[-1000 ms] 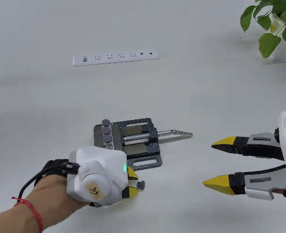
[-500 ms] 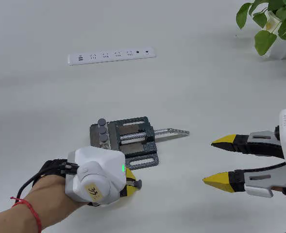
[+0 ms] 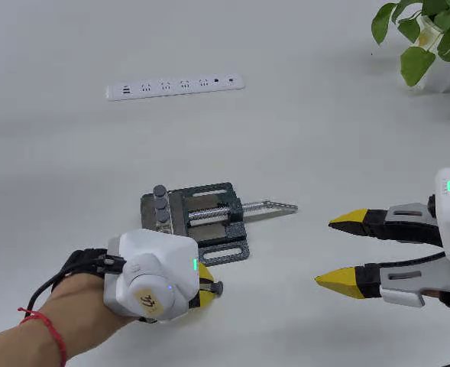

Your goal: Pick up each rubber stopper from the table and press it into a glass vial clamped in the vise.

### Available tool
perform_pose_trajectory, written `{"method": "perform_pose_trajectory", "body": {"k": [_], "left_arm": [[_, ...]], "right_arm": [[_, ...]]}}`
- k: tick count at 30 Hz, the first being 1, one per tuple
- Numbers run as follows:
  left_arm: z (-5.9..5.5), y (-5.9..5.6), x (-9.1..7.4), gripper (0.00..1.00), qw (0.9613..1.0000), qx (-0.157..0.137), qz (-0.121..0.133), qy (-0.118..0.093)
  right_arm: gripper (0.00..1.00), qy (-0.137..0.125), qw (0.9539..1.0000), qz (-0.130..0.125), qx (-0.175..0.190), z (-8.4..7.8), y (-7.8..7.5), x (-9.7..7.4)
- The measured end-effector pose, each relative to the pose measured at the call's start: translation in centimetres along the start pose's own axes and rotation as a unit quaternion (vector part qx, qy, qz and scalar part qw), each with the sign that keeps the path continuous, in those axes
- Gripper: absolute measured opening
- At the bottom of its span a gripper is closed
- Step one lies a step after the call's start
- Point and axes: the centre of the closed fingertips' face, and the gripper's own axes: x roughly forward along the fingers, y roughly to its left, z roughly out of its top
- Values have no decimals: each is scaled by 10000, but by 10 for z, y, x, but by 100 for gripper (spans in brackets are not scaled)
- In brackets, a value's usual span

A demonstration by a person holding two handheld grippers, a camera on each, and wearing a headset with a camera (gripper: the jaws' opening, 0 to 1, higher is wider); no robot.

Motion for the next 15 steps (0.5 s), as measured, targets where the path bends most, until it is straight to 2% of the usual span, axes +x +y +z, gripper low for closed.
{"method": "perform_pose_trajectory", "body": {"k": [7,15], "left_arm": [[0,0,0,4,10000,-58,25,1],[3,-5,0,4,9996,-272,27,-119]], "right_arm": [[43,-6,10000,49,9,1,5,3],[42,-33,9999,131,3,4,9,9]]}}
